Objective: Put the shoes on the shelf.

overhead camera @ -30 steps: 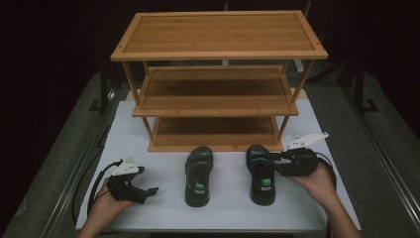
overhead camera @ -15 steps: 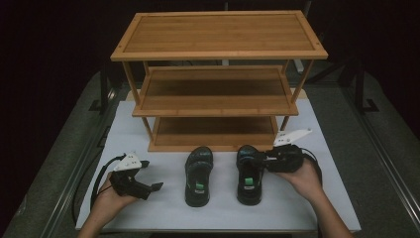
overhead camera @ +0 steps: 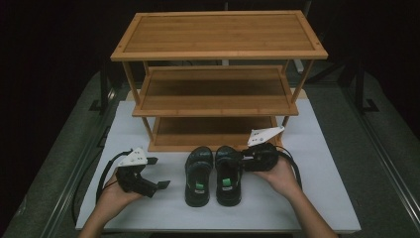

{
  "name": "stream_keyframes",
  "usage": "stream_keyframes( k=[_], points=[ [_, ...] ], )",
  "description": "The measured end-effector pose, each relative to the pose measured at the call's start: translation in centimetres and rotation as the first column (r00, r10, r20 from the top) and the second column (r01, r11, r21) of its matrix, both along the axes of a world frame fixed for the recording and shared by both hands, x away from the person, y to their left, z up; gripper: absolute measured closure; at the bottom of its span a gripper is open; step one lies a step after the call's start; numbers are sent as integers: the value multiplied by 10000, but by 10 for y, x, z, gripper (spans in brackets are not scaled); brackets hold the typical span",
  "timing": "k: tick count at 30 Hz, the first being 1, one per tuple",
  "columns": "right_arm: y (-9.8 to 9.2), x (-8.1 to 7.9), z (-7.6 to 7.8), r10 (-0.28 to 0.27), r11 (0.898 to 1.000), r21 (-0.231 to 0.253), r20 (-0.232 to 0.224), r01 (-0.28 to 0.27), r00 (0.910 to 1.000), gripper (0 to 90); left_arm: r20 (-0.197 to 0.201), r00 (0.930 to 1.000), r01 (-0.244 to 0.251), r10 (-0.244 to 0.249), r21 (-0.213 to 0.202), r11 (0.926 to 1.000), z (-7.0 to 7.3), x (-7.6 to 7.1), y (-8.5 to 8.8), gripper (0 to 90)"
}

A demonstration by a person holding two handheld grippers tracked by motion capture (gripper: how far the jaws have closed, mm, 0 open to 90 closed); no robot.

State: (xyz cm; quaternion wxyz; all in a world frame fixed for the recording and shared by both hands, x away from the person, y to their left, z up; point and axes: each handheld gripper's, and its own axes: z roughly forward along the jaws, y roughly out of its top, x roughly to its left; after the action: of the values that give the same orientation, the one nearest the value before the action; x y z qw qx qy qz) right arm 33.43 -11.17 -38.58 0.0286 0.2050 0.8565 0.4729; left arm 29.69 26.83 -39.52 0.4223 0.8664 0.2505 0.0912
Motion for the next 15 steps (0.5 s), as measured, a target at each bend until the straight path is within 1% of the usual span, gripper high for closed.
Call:
stream_keyframes(
  k=[2,3,4,5,6,7,8,9,10,11,12,13,14,15],
  points=[
    [3,0,-1,75,10000,-54,7,-75,10000,699,50,10000,83,-83,-3,10000,2,2,-3,62],
    [6,0,-3,116,9998,-168,53,-115,9999,698,45,9998,207,-207,-59,9998,4,4,-8,83],
    [7,-1,-4,161,9997,-198,40,-160,9999,698,38,9985,538,-538,-104,9985,8,7,-17,113],
    [8,-1,-4,173,9997,-182,54,-172,9998,697,38,9985,538,-538,-104,9985,8,7,-17,138],
    [7,-1,-4,170,9997,-203,65,-168,9998,695,64,9968,804,-803,-153,9966,10,12,-28,139],
    [7,-1,-4,170,9997,-203,65,-168,9998,695,64,9968,804,-803,-153,9966,10,12,-28,141],
    [6,-2,-5,166,9996,-245,71,-164,9998,684,9,9952,979,-979,-47,9952,10,16,-38,145],
    [6,-2,-5,166,9996,-245,71,-164,9998,684,9,9952,979,-979,-47,9952,10,16,-38,147],
    [4,-3,-6,136,9996,-237,28,-135,9999,663,62,9935,1140,-1141,13,9935,9,20,-47,159],
    [3,-4,-7,115,9997,-208,46,-114,9999,646,93,9926,1214,-1214,-17,9926,8,21,-50,214],
    [1,-5,-7,50,9996,-260,57,-49,10000,618,95,9927,1206,-1206,1,9927,7,22,-53,243],
    [1,-5,-7,50,9996,-260,57,-49,10000,618,95,9927,1206,-1206,1,9927,7,22,-53,244],
    [-2,-8,-7,-57,9994,-353,64,59,10000,604,-36,9919,1272,-1272,102,9918,4,26,-58,249],
    [-3,-8,-7,-74,9995,-311,18,75,10000,604,-36,9919,1272,-1272,102,9918,4,26,-58,272]
  ],
)
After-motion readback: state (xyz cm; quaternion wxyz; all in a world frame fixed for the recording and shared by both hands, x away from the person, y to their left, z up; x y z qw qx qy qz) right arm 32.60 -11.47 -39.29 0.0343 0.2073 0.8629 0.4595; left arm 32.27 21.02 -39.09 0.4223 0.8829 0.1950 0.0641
